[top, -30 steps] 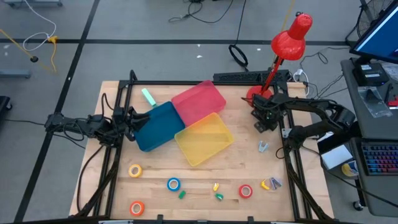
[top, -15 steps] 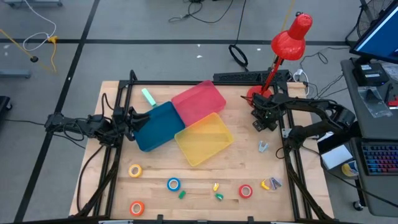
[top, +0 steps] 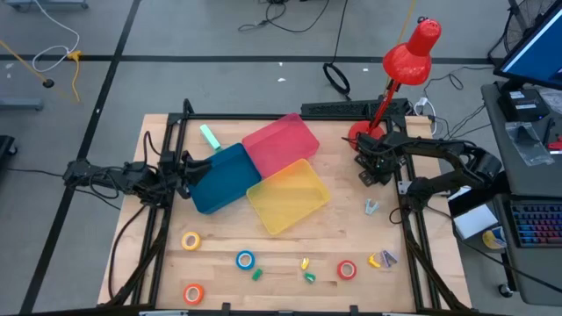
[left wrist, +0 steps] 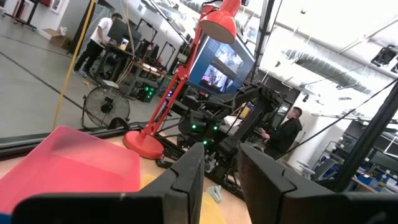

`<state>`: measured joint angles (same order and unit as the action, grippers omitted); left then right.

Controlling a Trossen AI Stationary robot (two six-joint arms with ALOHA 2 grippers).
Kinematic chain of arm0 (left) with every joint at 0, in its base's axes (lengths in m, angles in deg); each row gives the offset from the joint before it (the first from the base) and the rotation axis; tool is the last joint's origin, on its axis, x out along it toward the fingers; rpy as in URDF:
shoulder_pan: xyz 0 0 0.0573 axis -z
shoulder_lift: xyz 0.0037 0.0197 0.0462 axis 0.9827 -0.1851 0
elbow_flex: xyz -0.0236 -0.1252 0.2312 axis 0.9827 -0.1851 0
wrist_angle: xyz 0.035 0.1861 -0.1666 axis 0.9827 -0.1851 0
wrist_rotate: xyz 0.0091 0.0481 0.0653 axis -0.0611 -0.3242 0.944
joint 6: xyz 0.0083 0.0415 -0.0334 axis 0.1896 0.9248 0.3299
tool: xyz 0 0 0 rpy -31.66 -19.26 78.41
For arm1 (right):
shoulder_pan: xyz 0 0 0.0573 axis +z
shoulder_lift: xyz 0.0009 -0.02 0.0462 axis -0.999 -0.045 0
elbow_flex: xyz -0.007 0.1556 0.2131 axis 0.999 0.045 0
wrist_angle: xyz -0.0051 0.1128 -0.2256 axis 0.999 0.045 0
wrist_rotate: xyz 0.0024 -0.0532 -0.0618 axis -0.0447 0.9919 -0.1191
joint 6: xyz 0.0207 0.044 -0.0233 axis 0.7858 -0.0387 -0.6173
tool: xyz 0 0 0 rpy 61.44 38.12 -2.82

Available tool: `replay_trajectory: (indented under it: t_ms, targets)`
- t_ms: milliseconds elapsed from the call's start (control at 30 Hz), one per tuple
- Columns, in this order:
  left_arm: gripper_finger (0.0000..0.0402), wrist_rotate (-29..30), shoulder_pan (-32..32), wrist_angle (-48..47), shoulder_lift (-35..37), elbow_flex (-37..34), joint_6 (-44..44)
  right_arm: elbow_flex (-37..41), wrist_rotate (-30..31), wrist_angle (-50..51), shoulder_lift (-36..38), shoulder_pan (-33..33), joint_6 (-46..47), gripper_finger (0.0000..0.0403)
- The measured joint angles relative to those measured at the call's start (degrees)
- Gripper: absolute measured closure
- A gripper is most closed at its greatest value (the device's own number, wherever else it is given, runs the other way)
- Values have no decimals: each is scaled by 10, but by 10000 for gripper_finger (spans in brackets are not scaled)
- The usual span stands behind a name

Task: Pick and place Stapler, Stapler remover, tape
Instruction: Put the black stapler into the red bin

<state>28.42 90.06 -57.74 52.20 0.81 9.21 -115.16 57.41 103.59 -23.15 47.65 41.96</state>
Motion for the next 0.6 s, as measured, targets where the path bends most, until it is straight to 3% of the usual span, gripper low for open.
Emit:
replay_trajectory:
  t_ms: [233, 600]
  targets:
    - [304, 0, 0, 0, 0, 0, 0, 2, -3, 0, 1, 1, 21, 264]
    - [304, 0, 0, 0, 0, 0, 0, 8, -16, 45, 23, 12, 41, 273]
